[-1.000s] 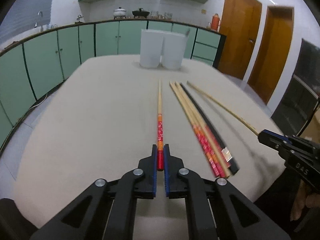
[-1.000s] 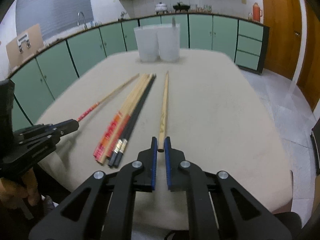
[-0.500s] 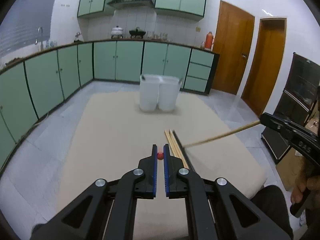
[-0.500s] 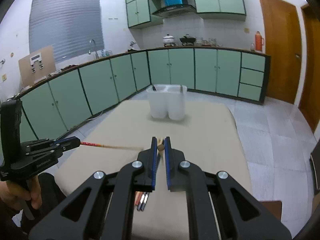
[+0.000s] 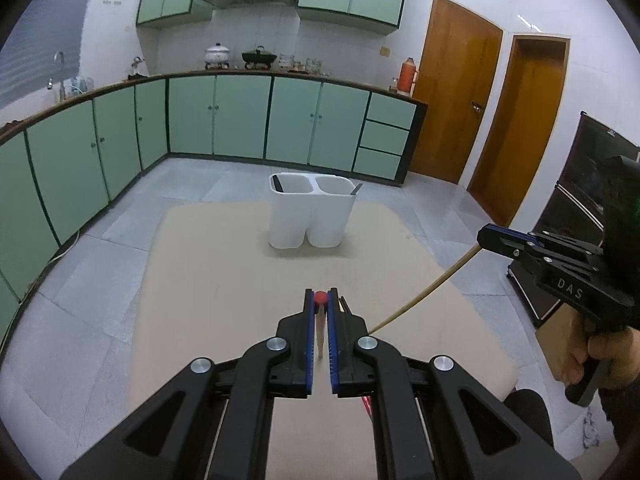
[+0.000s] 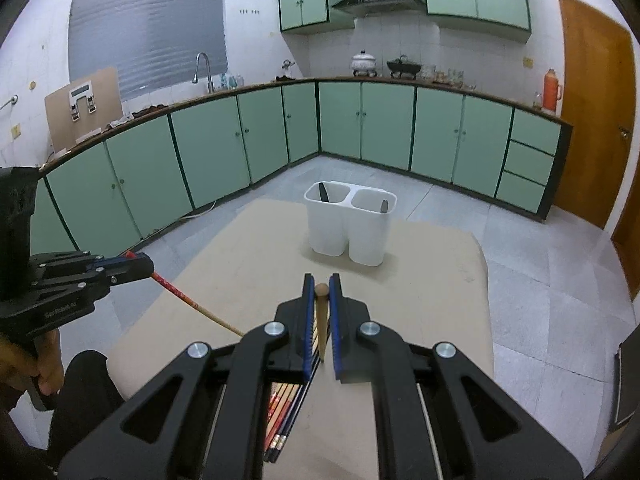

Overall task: Organize utensils
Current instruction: 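Carry the red chopstick with the left tool while the right tool carries the wooden chopstick to the holder, then drop the red chopstick into the holder with the left tool while the right tool drops the wooden one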

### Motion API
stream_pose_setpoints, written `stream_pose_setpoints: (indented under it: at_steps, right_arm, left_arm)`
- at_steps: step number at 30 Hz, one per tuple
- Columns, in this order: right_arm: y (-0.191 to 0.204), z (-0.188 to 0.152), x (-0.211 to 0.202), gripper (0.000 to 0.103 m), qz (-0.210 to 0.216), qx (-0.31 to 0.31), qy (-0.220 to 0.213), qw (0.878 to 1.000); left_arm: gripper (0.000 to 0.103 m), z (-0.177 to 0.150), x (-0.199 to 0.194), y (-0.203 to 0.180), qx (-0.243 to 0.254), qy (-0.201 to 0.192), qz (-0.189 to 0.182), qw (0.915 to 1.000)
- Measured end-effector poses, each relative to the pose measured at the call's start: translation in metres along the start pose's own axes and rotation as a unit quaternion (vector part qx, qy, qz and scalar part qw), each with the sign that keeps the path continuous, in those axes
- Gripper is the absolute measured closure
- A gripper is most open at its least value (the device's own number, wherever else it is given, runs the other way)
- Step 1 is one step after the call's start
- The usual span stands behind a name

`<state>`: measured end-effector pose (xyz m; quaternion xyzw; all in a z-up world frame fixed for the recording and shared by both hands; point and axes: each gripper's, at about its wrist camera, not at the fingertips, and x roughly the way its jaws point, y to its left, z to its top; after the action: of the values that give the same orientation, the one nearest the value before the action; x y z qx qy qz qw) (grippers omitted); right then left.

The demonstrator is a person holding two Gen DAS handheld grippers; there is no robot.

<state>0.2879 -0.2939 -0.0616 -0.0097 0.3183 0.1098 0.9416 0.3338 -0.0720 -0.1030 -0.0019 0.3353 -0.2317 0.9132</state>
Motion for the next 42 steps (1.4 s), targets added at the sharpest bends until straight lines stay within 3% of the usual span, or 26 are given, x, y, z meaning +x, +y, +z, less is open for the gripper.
stream_pose_setpoints:
  at_steps: [5, 11, 22, 29, 32, 42]
  right_arm:
    - [-0.008, 0.027, 0.008, 0.097, 0.008, -0.003, 0.03, 1.0]
    - [-0.003, 0.06, 0.006, 0.097, 0.008, -0.014, 0.037, 0.999]
    - [-0.017, 0.168, 0.003, 0.097, -0.025, -0.025, -0.019, 0.999]
    - [-0.04, 0.215, 0.052, 0.097, -0.046, -0.008, -0.039, 0.998]
    - [-0.053, 0.219, 0.087, 0.097, -0.055, 0.003, -0.026, 0.998]
    - [-0.085, 0.186, 0.179, 0.097, -0.052, 0.043, 0.039, 0.997]
  left_arm:
    - [0.097, 0.023, 0.005, 0.007, 0.008, 0.01, -0.001, 0.9999]
    - [0.097, 0.058, 0.002, 0.007, 0.022, 0.002, 0.004, 0.9998]
    - [0.097, 0.164, -0.008, -0.003, 0.05, -0.075, 0.019, 0.9958]
    - [0.097, 0.213, 0.044, -0.007, 0.059, -0.099, 0.036, 0.9927]
    - [0.097, 0.223, 0.076, -0.003, 0.057, -0.098, 0.042, 0.9927]
    - [0.097, 0.198, 0.181, 0.029, 0.023, -0.033, 0.035, 0.9986]
